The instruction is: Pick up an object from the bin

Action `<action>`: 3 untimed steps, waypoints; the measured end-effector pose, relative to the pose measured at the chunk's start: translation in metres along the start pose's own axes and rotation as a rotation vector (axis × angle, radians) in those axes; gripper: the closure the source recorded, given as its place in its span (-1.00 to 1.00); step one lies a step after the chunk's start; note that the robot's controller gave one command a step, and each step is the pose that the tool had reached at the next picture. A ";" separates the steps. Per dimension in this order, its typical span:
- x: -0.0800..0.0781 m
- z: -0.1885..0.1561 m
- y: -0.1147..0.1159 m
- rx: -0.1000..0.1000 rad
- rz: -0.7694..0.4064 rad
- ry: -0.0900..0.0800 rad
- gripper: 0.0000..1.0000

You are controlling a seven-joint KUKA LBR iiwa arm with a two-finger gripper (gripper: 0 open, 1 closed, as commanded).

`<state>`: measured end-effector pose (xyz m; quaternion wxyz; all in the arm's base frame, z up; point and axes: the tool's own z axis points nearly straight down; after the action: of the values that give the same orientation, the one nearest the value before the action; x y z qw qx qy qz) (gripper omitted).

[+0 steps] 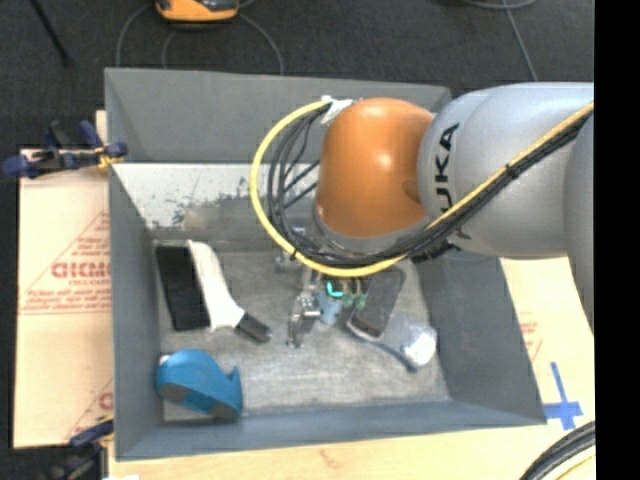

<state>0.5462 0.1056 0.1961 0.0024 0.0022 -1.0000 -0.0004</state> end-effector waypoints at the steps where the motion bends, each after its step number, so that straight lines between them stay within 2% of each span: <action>1: -0.001 -0.004 -0.001 -0.001 0.003 -0.006 -1.00; 2: -0.013 0.059 0.017 -0.002 0.067 -0.014 -1.00; 3: -0.015 0.094 0.022 0.001 0.066 -0.003 -1.00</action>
Offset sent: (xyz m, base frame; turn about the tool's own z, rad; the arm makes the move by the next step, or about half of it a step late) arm 0.0197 0.0353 -0.1261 0.1279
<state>0.5605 0.1280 0.1023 0.0008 -0.0309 -0.9995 0.0000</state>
